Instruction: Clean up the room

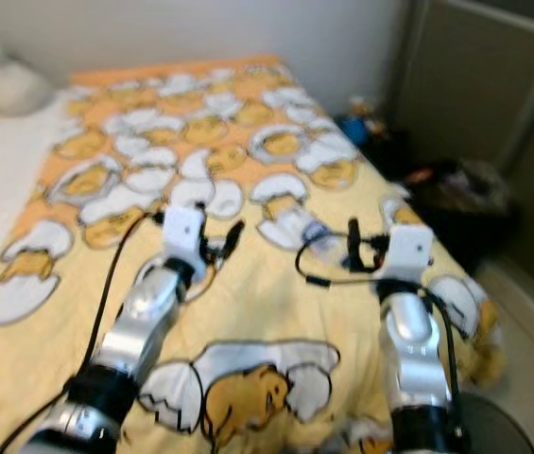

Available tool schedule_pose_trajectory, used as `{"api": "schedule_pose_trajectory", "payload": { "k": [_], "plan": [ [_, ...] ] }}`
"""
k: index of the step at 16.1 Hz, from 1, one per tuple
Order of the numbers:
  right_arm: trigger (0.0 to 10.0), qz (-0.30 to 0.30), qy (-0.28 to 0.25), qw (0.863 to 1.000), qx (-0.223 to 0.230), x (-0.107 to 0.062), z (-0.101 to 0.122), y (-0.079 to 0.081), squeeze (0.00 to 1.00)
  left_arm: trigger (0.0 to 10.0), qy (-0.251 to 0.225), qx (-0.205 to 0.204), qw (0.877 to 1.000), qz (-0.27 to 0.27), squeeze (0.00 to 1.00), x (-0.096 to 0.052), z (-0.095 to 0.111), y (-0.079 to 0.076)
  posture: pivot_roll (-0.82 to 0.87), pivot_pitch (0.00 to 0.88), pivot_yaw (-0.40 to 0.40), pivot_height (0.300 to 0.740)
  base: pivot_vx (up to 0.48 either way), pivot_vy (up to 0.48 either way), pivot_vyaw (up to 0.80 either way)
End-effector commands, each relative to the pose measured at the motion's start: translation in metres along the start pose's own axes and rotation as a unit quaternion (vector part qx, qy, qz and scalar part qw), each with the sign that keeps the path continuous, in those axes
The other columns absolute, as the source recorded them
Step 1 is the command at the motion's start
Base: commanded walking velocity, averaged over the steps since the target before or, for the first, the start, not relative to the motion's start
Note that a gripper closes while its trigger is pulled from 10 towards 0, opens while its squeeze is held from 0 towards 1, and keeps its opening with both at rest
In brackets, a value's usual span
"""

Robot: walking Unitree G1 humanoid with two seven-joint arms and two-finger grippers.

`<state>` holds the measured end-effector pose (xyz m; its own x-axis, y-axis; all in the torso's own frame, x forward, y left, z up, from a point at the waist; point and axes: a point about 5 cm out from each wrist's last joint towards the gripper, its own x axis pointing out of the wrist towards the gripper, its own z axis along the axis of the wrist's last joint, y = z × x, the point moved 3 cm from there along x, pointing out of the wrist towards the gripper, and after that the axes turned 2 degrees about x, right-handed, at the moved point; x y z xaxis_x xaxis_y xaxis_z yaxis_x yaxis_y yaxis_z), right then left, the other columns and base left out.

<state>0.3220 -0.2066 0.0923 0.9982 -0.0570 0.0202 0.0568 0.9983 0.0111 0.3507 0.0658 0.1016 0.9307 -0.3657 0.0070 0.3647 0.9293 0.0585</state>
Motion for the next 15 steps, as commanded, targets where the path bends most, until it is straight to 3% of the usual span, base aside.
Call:
{"api": "schedule_pose_trajectory", "payload": {
  "k": [1,5,9,12,15],
  "plan": [
    [10.0,0.008,-0.004,1.0,0.01,0.001,0.001,0.008,0.0,10.0,0.004,0.004,1.0,0.019,0.0,-0.004,-0.003,0.014,-0.15,0.0,0.057,0.74,0.0,0.0,0.0],
    [10.0,0.006,-0.004,1.0,0.01,0.0,0.001,0.009,0.0,10.0,-0.001,-0.009,1.0,0.024,0.0,-0.005,-0.002,0.016,-0.15,0.0,0.06,0.74,0.0,-0.313,0.0],
    [10.0,0.003,-0.004,1.0,0.008,0.0,0.002,0.007,0.0,10.0,0.01,-0.017,0.999,0.037,0.0,-0.007,-0.006,0.021,-0.15,0.004,0.06,0.74,0.281,-0.385,0.0],
    [10.0,0.002,-0.009,1.0,0.005,0.01,0.009,0.005,0.0,10.0,0.011,-0.022,0.998,0.064,0.0,-0.01,-0.007,0.031,-0.14,0.024,0.063,0.74,0.0,0.0,0.0],
    [10.0,-0.007,-0.012,1.0,0.003,0.008,0.011,0.001,0.0,10.0,0.008,-0.017,0.998,0.058,0.0,-0.011,-0.005,0.03,-0.14,0.027,0.066,0.74,0.0,0.0,0.0]
  ]
}}
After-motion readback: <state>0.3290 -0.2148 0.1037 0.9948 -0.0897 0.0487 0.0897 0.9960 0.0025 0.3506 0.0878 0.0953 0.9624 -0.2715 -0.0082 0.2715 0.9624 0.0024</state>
